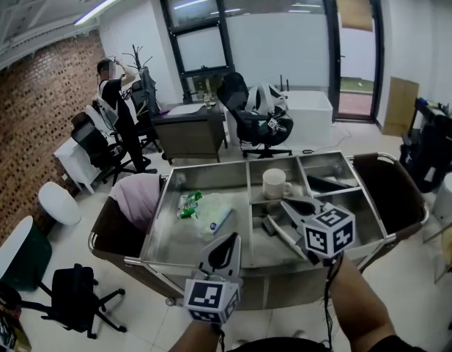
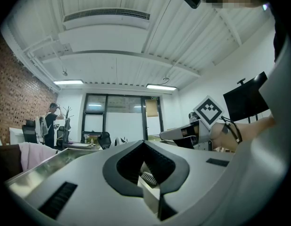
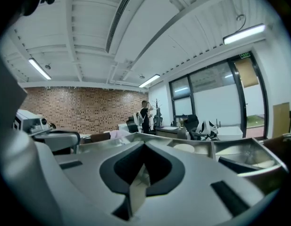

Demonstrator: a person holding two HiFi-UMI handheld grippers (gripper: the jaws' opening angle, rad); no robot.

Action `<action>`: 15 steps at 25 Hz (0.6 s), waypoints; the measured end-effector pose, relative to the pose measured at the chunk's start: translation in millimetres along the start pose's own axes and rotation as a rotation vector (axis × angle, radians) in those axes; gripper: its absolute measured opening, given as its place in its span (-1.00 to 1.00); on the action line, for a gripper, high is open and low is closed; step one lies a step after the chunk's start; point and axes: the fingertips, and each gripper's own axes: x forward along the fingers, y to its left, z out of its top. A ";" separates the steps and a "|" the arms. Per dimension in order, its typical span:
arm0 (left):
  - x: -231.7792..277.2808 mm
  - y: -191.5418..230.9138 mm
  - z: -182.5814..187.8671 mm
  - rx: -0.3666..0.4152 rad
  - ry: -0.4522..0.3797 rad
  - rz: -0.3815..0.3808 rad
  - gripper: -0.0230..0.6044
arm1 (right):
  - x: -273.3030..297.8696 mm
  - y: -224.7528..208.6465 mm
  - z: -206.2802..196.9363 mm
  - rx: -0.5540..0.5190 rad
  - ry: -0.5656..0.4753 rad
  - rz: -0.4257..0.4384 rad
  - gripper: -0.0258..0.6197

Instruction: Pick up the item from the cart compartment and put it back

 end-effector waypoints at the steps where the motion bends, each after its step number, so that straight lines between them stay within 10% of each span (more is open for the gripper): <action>1: 0.6 -0.5 0.5 0.001 -0.004 -0.003 -0.93 | -6.0 1.3 4.0 0.006 -0.016 0.001 -0.88; 15: 2.7 -1.3 -0.9 -0.003 0.002 0.003 -0.93 | -83.4 17.9 31.5 0.046 -0.200 -0.003 -0.88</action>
